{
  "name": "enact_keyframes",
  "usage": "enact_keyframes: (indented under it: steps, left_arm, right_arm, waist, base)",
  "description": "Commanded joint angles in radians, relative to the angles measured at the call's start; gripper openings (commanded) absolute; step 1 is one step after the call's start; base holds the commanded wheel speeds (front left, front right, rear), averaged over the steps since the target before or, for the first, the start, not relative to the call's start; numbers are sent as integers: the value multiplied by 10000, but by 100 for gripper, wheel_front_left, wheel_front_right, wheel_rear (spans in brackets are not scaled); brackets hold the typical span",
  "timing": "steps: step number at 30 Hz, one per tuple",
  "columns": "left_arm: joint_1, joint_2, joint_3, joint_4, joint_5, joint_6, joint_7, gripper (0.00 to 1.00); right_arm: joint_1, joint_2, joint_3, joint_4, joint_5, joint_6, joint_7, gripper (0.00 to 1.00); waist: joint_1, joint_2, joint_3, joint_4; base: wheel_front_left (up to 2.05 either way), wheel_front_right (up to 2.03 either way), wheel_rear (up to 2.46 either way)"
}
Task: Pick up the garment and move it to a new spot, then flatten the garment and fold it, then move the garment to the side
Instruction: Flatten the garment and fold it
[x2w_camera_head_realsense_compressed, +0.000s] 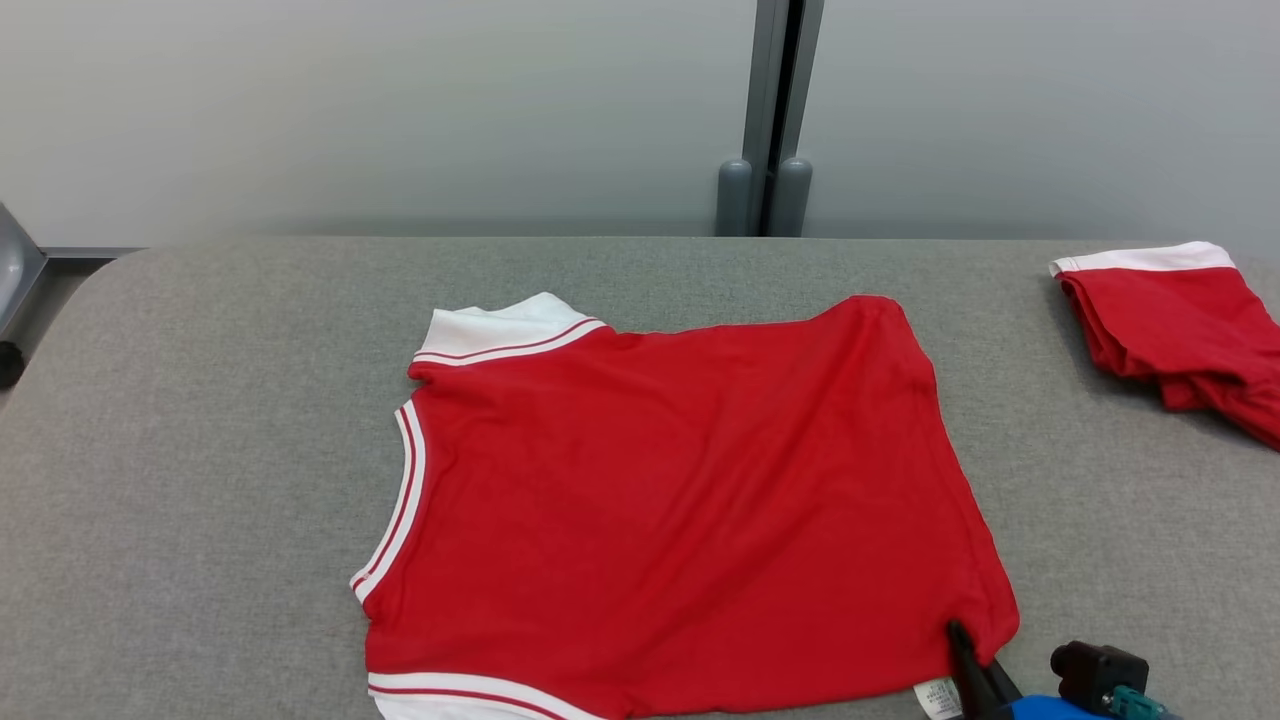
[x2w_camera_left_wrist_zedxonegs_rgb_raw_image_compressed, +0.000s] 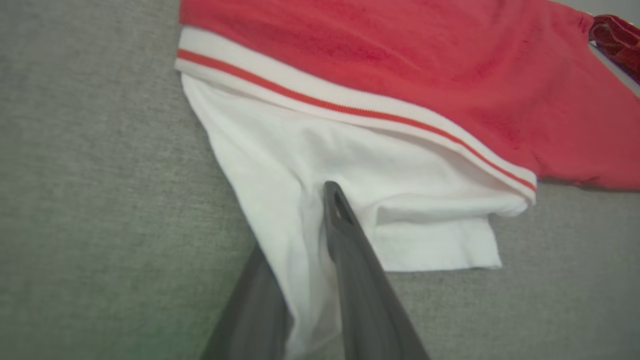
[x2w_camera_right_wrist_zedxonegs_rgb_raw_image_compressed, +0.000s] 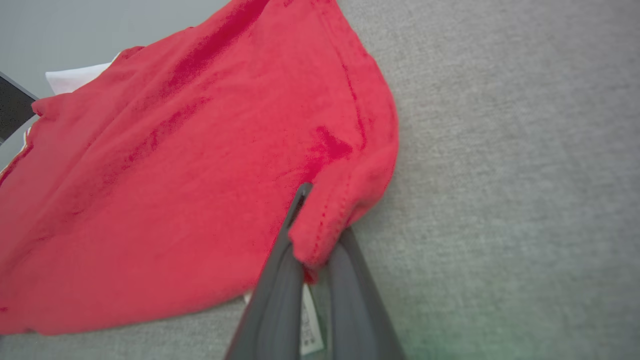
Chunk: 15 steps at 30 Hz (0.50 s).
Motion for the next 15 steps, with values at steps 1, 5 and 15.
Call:
enact_keyframes:
  steps: [1,5,15]
  left_arm:
    - [-175,-248,-239,29,-205,-118,171,0]
    - [-621,63,-43,-466,-585,-75,-246,0]
    - [-3468,649,311,-1483,-1688,-76,-201,0]
  right_arm:
    - [-83,8,-28,-193,-7,5,12,0]
    - [-153,-2,-163,-926,-168,5,7,0]
    - [-2188,-23,162,-2157,-461,5,7,0]
  waist:
    - [1,-2,-10,-6]
    - [1,-2,-25,-20]
    - [1,-2,509,-159]
  base:
    - [0,0,0]
    - [0,0,0]
    - [0,0,0]
